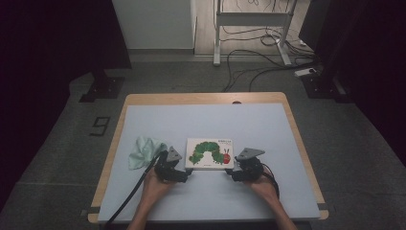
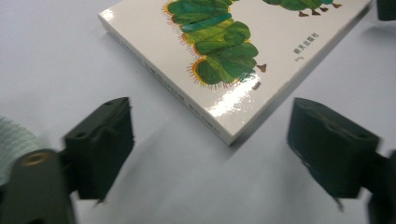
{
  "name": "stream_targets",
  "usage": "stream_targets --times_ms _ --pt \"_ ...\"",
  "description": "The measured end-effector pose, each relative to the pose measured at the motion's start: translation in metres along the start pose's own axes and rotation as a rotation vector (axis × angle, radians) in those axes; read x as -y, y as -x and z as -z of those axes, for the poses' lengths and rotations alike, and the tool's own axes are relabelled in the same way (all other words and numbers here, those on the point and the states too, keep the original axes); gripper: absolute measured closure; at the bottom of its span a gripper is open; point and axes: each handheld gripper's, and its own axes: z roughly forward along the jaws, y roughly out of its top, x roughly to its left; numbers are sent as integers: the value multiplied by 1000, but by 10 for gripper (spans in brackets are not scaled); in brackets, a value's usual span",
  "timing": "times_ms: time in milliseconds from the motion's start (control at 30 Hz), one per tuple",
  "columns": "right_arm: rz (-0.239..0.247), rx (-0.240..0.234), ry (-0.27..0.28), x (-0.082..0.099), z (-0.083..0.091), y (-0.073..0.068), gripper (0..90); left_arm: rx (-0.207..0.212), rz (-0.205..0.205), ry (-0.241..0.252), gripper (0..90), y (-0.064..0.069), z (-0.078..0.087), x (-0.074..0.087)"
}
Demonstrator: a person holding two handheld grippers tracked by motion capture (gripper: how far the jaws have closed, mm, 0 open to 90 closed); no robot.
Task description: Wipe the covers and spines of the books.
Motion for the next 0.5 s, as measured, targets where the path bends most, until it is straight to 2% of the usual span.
stream_targets --times_ms 167,333,433,500 --pt "5 0 4 -3 8 -2 171 23 6 -17 4 1 11 2" --pt "4 -7 20 -5 23 -3 111 13 -17 17 0 4 29 5" --pt "23 2 12 -5 31 -3 16 18 -28 35 0 5 40 8" --pt "24 1 10 -4 37 -3 0 16 -37 32 0 6 46 10"
